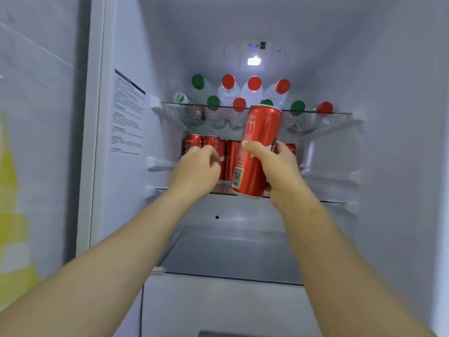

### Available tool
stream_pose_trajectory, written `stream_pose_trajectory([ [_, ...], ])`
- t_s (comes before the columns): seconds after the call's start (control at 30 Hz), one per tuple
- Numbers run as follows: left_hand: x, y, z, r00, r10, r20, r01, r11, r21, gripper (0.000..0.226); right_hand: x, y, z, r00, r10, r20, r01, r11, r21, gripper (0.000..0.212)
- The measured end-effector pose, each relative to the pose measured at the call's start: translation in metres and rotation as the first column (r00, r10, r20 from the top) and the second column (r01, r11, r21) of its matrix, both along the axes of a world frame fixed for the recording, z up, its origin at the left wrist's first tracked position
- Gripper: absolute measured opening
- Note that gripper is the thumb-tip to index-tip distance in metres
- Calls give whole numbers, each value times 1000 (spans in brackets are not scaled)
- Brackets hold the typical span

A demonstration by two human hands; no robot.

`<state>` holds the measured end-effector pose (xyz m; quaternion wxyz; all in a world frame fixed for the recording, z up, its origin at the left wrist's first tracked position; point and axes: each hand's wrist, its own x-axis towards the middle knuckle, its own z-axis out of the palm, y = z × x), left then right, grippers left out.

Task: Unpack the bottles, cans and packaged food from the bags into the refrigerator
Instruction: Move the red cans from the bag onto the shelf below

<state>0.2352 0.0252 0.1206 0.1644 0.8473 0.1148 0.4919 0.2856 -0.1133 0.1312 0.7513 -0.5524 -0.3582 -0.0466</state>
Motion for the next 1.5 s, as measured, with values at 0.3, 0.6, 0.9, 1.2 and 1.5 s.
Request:
stream_pose_trajectory([
  [0.3,50,45,-4,983,25,-184,-30,999,-26,12,61,60,3,987,-157,-23,156,987,-38,26],
  [0.6,91,74,7,956,75,-284,-71,997,24,9,106,84,10,986,-167,-10,160,959,-233,37],
  [0.9,120,91,17,904,60,-423,-54,998,27,24,138,103,18,961,-256,101,273,840,-469,59],
  [1.2,142,112,21,913,98,-395,-83,995,55,27,162,134,27,929,-363,77,338,740,-582,66],
  [1.5,147,118,19,914,72,-400,-73,997,12,32,175,148,20,930,-363,61,333,759,-559,58],
])
